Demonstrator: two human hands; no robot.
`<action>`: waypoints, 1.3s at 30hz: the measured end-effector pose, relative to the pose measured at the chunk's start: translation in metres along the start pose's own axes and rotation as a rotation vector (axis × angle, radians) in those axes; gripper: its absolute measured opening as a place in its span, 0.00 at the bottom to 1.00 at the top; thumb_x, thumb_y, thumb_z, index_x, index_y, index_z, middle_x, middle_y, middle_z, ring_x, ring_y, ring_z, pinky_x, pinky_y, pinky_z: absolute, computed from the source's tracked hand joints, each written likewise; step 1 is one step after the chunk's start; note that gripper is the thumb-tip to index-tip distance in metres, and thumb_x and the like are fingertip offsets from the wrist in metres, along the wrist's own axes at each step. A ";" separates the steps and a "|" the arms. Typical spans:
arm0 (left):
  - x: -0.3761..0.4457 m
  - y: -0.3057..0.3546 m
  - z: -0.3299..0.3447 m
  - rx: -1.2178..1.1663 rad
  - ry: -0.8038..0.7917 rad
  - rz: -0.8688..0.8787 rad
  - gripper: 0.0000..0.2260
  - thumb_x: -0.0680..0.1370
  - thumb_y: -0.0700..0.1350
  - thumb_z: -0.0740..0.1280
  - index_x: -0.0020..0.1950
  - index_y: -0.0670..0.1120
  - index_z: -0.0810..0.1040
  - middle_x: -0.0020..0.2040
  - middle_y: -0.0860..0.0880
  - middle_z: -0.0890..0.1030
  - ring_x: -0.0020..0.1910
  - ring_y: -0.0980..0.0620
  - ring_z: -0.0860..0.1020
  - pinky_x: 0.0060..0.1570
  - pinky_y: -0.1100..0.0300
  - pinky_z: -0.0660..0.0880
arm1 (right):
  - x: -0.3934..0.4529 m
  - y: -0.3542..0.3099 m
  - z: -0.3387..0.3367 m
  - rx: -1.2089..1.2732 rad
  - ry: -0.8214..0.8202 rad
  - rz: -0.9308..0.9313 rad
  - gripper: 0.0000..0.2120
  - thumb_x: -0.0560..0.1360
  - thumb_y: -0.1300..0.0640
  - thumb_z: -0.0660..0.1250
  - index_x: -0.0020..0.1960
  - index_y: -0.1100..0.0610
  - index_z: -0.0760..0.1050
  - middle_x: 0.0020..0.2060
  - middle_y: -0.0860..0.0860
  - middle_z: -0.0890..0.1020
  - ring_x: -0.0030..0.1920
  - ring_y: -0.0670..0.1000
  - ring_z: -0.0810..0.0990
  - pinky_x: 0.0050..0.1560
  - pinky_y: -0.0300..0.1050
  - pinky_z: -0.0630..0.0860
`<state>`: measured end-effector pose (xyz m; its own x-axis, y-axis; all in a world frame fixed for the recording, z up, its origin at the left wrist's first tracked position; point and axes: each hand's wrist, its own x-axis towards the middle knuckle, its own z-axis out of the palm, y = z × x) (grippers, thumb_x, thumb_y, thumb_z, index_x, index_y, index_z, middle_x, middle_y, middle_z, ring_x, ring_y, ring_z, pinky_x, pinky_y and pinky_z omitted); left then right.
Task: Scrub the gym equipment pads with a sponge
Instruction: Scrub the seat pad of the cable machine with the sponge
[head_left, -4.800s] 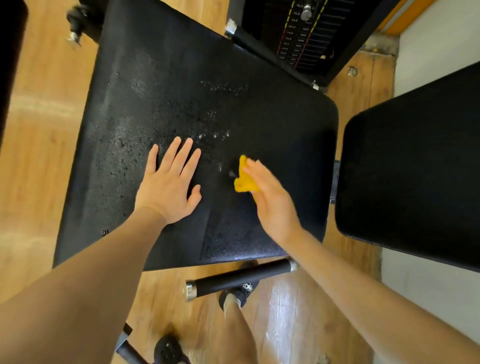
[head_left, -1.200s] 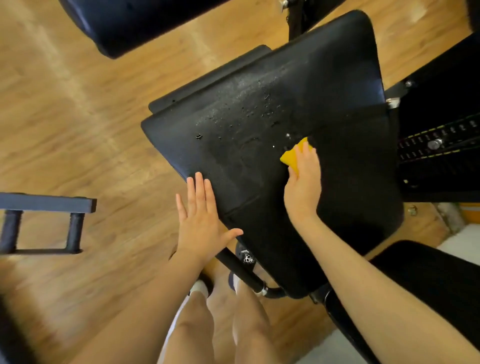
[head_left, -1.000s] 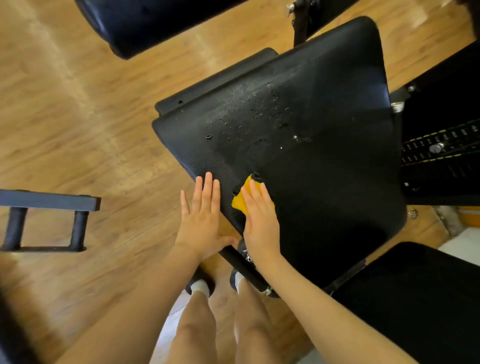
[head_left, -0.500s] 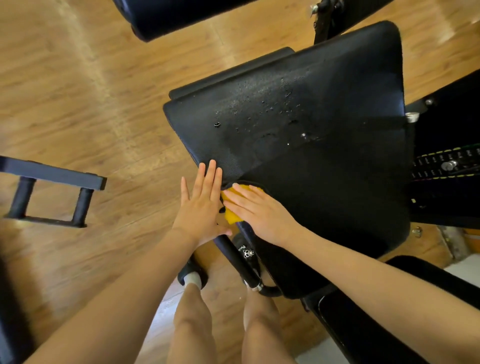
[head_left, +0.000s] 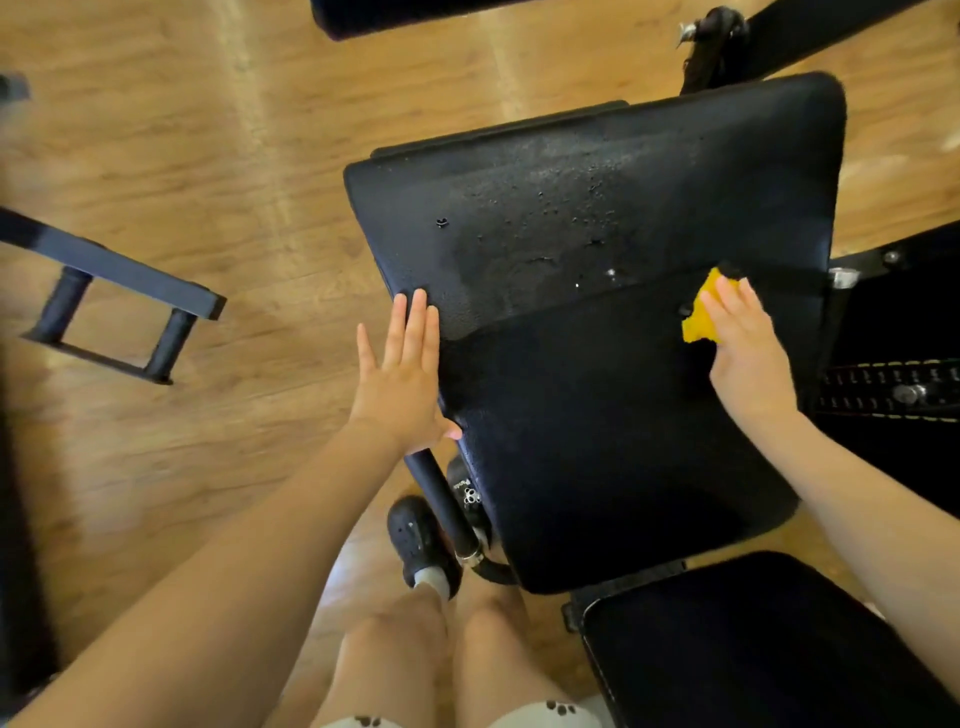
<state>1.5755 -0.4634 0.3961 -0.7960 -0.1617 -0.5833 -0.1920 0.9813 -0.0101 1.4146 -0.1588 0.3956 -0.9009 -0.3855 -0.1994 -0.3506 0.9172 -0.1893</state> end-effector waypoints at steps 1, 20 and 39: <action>0.000 0.001 0.000 -0.005 -0.006 -0.002 0.60 0.67 0.71 0.66 0.66 0.39 0.23 0.73 0.41 0.27 0.73 0.41 0.29 0.70 0.35 0.42 | -0.001 -0.004 0.000 0.024 0.003 0.020 0.29 0.71 0.77 0.59 0.71 0.62 0.63 0.73 0.56 0.62 0.74 0.59 0.56 0.68 0.57 0.62; -0.002 -0.001 0.007 -0.007 0.089 0.008 0.61 0.66 0.69 0.69 0.73 0.38 0.29 0.75 0.41 0.30 0.74 0.42 0.32 0.71 0.38 0.44 | 0.007 -0.107 0.027 -0.130 -0.122 -0.646 0.35 0.64 0.79 0.67 0.68 0.61 0.68 0.69 0.57 0.69 0.70 0.60 0.65 0.62 0.54 0.69; -0.018 0.006 0.016 -0.296 0.113 -0.179 0.61 0.66 0.64 0.72 0.74 0.36 0.31 0.76 0.40 0.32 0.75 0.45 0.34 0.73 0.44 0.40 | -0.004 -0.155 0.024 0.033 -0.049 -0.725 0.27 0.67 0.75 0.60 0.66 0.62 0.71 0.68 0.58 0.70 0.69 0.62 0.65 0.67 0.50 0.62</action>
<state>1.5977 -0.4532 0.3932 -0.7899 -0.3548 -0.5001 -0.4788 0.8664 0.1416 1.4789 -0.3020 0.4030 -0.4319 -0.9002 -0.0560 -0.8467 0.4260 -0.3189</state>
